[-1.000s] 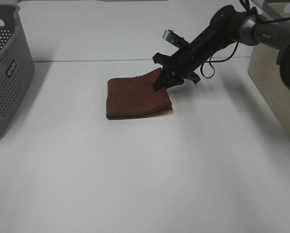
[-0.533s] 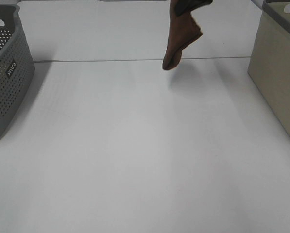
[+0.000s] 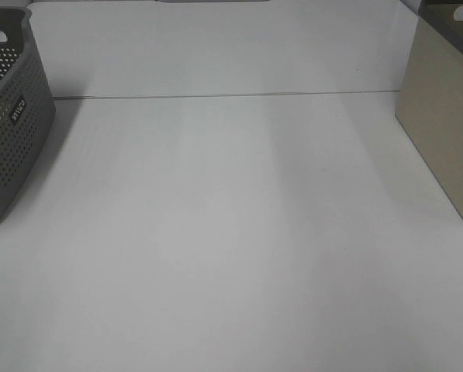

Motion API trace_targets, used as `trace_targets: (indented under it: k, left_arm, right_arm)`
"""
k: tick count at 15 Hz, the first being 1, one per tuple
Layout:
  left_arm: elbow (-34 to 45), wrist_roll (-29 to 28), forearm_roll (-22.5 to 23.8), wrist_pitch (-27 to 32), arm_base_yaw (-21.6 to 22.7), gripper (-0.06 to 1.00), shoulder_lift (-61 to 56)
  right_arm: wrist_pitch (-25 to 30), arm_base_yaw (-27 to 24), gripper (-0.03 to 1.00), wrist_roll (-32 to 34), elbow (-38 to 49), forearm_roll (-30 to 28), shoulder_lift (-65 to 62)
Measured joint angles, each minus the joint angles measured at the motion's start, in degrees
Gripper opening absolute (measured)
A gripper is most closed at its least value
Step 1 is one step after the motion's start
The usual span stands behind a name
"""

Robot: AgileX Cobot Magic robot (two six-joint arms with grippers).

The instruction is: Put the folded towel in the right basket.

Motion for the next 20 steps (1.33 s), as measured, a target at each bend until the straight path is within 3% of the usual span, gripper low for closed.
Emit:
trace_targets:
  k: [6,9,12,14,17,18,20]
  left_arm:
    - [0.0,0.0,0.0,0.0,0.0,0.97,0.0]
    - [0.0,0.0,0.0,0.0,0.0,0.97,0.0]
    - [0.0,0.0,0.0,0.0,0.0,0.97,0.0]
    - [0.0,0.0,0.0,0.0,0.0,0.97,0.0]
    - [0.0,0.0,0.0,0.0,0.0,0.97,0.0]
    - [0.0,0.0,0.0,0.0,0.0,0.97,0.0]
    - [0.0,0.0,0.0,0.0,0.0,0.97,0.0]
  right_arm:
    - [0.06,-12.38,0.07,0.0,15.64,0.06,-4.7]
    - [0.0,-13.64,0.07,-0.06,23.84,0.29,-4.07]
    - [0.11,-13.64,0.07,0.4,26.41,0.63,-0.86]
    - [0.11,-13.64,0.18,1.72,26.47,0.0,0.8]
    - [0.06,-13.64,0.58,4.7,26.47,-1.32,0.8]
    - [0.06,-13.52,0.66,5.1,26.47,-1.43,0.4]
    - [-0.06,-11.8,0.7,5.84,26.47,-0.92,-1.72]
